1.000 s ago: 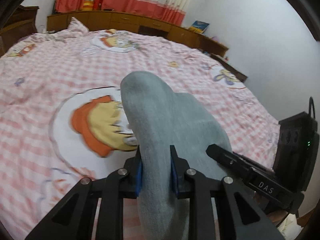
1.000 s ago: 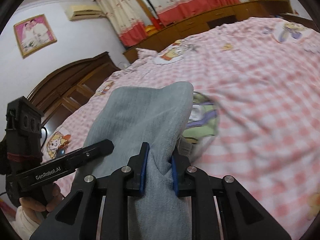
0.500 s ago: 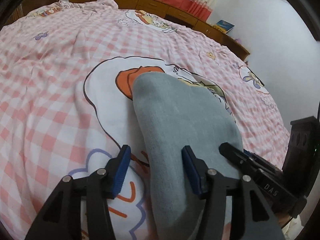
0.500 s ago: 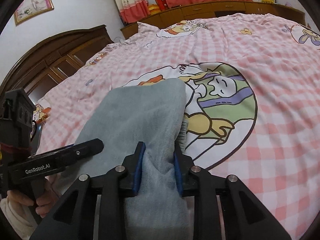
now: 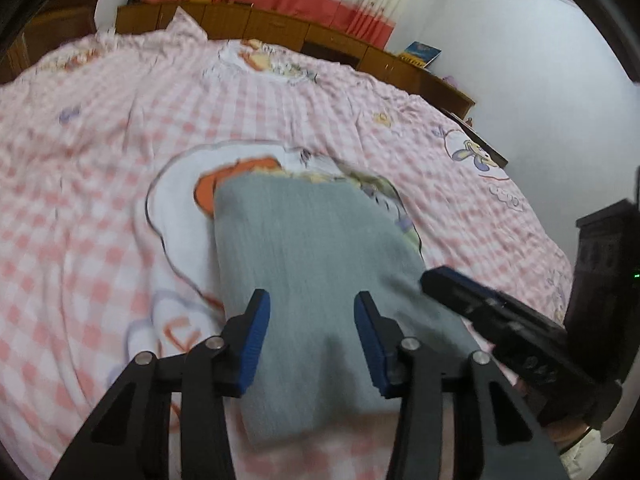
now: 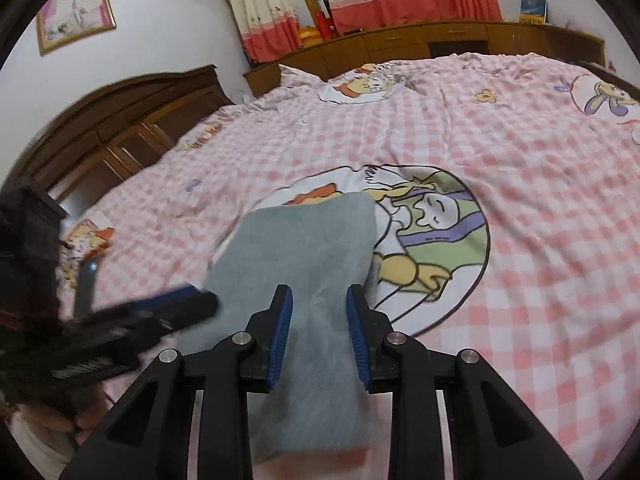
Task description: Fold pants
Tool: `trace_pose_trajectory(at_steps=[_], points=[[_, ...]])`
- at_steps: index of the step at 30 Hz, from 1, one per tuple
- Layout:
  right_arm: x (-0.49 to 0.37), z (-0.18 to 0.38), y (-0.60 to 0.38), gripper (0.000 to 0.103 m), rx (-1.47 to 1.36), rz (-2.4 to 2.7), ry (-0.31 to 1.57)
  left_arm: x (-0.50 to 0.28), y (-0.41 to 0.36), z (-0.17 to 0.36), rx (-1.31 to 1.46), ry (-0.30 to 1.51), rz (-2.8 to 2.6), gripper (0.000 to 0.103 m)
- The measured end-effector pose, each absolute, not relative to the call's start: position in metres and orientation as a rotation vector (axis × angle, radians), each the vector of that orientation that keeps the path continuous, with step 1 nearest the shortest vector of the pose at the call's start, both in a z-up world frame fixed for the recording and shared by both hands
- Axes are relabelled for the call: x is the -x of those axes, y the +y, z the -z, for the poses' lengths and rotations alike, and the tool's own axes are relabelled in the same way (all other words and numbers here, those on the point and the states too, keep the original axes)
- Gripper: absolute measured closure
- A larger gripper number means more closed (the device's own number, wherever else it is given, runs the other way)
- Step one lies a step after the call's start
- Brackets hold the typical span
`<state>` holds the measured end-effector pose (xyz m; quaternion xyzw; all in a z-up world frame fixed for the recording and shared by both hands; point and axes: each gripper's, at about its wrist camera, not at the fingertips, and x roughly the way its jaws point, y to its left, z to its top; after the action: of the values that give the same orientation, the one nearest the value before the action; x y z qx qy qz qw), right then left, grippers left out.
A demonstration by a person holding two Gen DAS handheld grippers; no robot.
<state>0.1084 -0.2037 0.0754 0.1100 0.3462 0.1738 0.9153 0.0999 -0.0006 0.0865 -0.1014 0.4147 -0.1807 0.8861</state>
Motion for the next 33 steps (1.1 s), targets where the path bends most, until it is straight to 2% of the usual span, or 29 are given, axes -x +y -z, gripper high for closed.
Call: trace_pose_trajectory(at_steps=[5, 10, 12, 19, 23, 26, 33], points=[[-0.085, -0.079, -0.2, 0.073, -0.21, -0.426, 0.704, -0.076, -0.008, -0.082, 0.144, 0.837, 0.333, 0.057], [-0.092, -0.038, -0.192, 0.074, -0.194, -0.44, 0.831, -0.075, -0.018, -0.066, 0.098, 0.861, 0.303, 0.058], [-0.092, -0.031, -0.191, 0.075, -0.191, -0.433, 0.823, -0.071, -0.022, -0.065, 0.075, 0.855, 0.279, 0.058], [-0.081, -0.047, -0.194, 0.074, -0.204, -0.4, 0.814, -0.049, -0.026, -0.078, 0.046, 0.847, 0.227, 0.057], [-0.061, -0.054, -0.192, 0.066, -0.153, -0.36, 0.783, -0.036, -0.023, -0.079, 0.051, 0.858, 0.204, 0.055], [-0.05, -0.055, -0.193, 0.06, -0.12, -0.32, 0.767, -0.026, -0.021, -0.076, 0.055, 0.872, 0.18, 0.048], [-0.04, -0.035, -0.196, 0.059, -0.074, -0.213, 0.807, -0.016, -0.019, -0.05, 0.086, 0.942, 0.14, 0.047]])
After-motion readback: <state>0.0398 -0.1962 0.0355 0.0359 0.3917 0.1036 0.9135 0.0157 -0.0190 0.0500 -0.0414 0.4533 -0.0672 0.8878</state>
